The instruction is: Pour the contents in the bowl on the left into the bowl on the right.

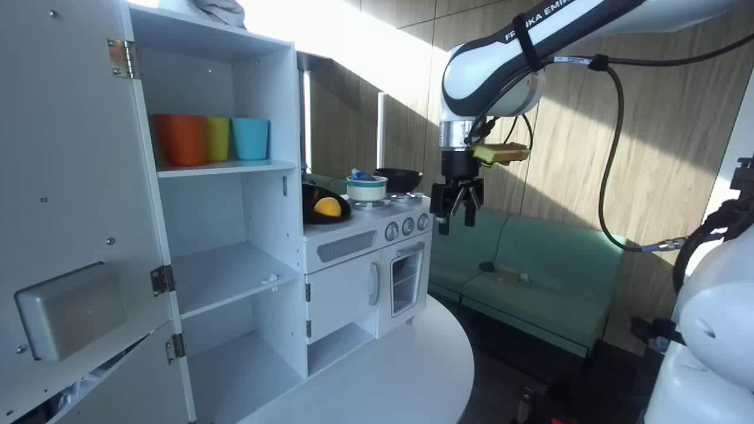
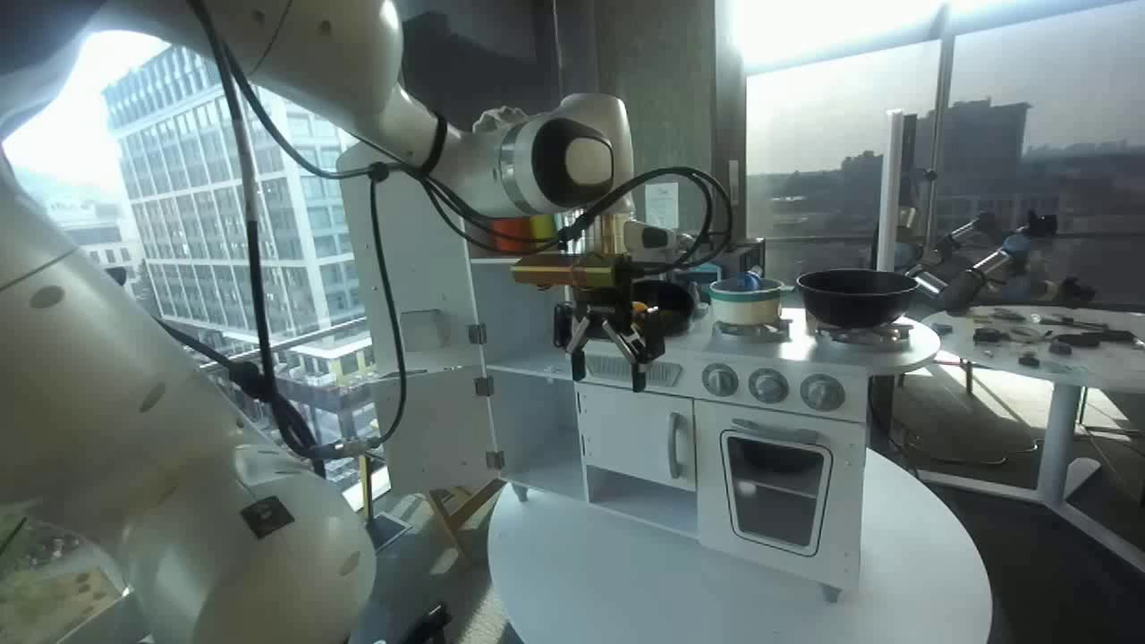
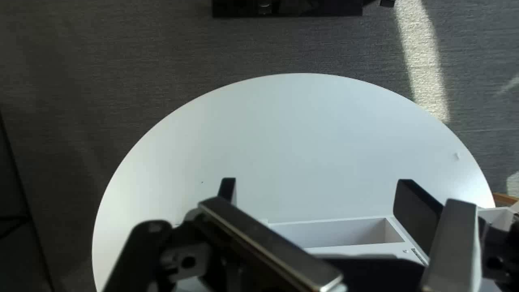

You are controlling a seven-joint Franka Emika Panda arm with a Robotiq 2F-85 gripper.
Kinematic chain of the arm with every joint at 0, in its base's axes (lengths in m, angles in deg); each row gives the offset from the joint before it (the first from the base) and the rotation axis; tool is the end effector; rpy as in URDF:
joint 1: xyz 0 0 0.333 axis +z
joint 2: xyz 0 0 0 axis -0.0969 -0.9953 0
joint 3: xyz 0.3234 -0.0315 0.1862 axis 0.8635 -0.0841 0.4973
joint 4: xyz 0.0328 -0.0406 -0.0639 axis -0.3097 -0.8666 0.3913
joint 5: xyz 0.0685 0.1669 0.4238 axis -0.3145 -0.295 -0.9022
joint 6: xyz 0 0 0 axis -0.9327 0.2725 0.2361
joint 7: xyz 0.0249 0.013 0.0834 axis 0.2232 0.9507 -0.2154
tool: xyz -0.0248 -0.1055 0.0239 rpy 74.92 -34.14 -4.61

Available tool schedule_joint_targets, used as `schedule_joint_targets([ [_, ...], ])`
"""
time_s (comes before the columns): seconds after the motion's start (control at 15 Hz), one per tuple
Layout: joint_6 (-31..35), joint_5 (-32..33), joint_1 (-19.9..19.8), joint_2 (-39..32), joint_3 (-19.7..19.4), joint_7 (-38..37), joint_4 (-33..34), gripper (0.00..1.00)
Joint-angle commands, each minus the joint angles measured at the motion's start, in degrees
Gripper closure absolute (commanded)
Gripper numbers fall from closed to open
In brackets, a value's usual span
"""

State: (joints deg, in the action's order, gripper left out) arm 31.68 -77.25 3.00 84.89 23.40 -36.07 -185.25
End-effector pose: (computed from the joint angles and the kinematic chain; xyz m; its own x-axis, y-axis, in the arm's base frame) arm 0.4461 -0.0532 0.4798 0.9991 0.0166 -0.0381 0.0182 -0.9990 0.0418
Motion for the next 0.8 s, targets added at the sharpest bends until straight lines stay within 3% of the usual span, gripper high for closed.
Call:
schedule_joint_targets([
  [0.0, -0.1, 0.0, 0.0, 0.0, 0.0, 0.0, 0.3, 0.00],
  [0.67, -0.1, 0.0, 0.0, 0.1, 0.0, 0.0, 0.9, 0.00],
  [0.73, 2.1, -1.2, 0.4, -0.6, -0.4, 0.6, 0.2, 0.00],
])
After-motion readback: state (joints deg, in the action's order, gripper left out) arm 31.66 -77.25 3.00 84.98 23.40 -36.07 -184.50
